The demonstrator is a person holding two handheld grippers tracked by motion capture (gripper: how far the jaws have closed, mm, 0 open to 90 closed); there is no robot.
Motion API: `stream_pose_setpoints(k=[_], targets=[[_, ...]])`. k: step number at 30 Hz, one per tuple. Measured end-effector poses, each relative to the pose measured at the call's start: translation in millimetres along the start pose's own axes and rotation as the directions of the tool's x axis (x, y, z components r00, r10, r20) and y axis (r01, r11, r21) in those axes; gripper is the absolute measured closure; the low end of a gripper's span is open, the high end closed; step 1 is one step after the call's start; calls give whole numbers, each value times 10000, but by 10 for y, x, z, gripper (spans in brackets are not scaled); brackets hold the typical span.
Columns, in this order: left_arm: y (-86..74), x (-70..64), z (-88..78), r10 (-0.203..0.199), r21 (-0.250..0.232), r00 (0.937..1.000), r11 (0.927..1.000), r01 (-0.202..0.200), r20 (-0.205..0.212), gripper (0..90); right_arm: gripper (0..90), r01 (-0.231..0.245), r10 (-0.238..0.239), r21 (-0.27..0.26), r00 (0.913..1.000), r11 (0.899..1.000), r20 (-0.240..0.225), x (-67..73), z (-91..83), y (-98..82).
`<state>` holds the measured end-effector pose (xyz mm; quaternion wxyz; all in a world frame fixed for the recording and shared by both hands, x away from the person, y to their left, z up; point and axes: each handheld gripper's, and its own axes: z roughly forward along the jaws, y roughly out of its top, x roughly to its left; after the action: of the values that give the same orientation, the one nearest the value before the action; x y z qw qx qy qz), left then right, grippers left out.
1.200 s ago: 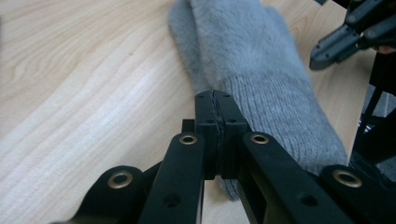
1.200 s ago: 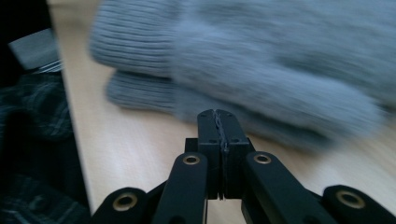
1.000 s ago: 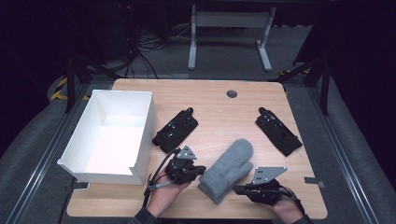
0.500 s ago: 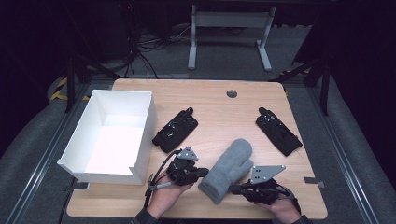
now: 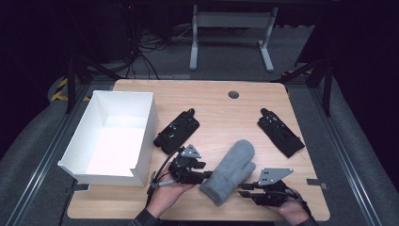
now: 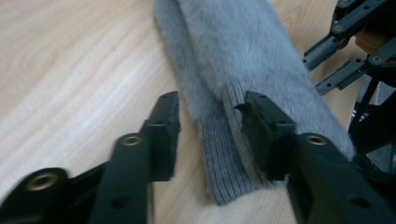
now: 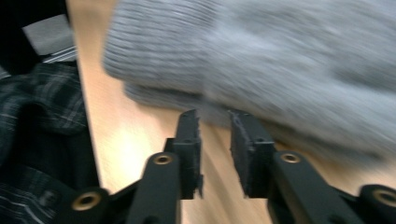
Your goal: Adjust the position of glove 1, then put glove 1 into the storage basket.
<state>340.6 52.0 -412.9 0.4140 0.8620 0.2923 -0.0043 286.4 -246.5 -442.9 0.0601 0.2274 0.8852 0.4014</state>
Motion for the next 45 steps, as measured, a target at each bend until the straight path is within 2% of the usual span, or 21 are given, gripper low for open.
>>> stream_pose_setpoints(k=[5, 8, 11, 16, 19, 24, 25, 29, 33, 38, 42, 45], targets=[[149, 28, 7, 359, -102, 9992, 9993, -357, 177, 411, 615, -417, 417, -8, 9967, 9991, 704, -168, -120, -108], [240, 63, 40, 442, -143, 9987, 9989, -438, 253, 349, 532, -673, 656, 88, 9895, 9977, 1289, -281, -164, -168], [326, 101, 104, 491, -168, 9975, 9987, -483, 509, 283, 454, -994, 972, 31, 9785, 9950, 1821, -415, -202, -225], [472, 89, 260, 710, -154, 9956, 9974, -702, 615, 198, 322, -1430, 1428, -174, 9574, 9896, 2512, -582, -239, -287], [561, 60, 382, 783, -9, 9951, 9969, -784, 609, 157, 260, -1655, 1662, -262, 9464, 9859, 2771, -648, -242, -310], [635, 31, 508, 956, 41, 9937, 9954, -960, 582, 144, 187, -1735, 1732, -276, 9321, 9844, 3182, -702, -229, -336], [645, 21, 574, 943, 183, 9938, 9953, -955, 588, 140, 182, -1754, 1751, -286, 9298, 9841, 3236, -709, -226, -340], [608, 7, 728, 1026, 707, 9940, 9919, -1051, 387, 125, 179, -1852, 1834, -257, 9284, 9824, 3233, -733, -208, -352], [542, 34, 834, 805, 1037, 9960, 9911, -840, 382, 112, 170, -1934, 1856, -86, 9275, 9811, 3246, -745, -168, -359], [458, 111, 946, 557, 1282, 9964, 9897, -635, 635, 100, 162, -1895, 1793, -24, 9250, 9819, 3350, -743, -151, -362], [419, 158, 980, 535, 1331, 9958, 9891, -630, 739, 100, 156, -1929, 1816, -5, 9226, 9812, 3403, -755, -148, -369], [392, 216, 1010, 355, 1423, 9942, 9886, -499, 1020, 103, 144, -1878, 1771, -24, 9218, 9822, 3447, -755, -141, -378]])
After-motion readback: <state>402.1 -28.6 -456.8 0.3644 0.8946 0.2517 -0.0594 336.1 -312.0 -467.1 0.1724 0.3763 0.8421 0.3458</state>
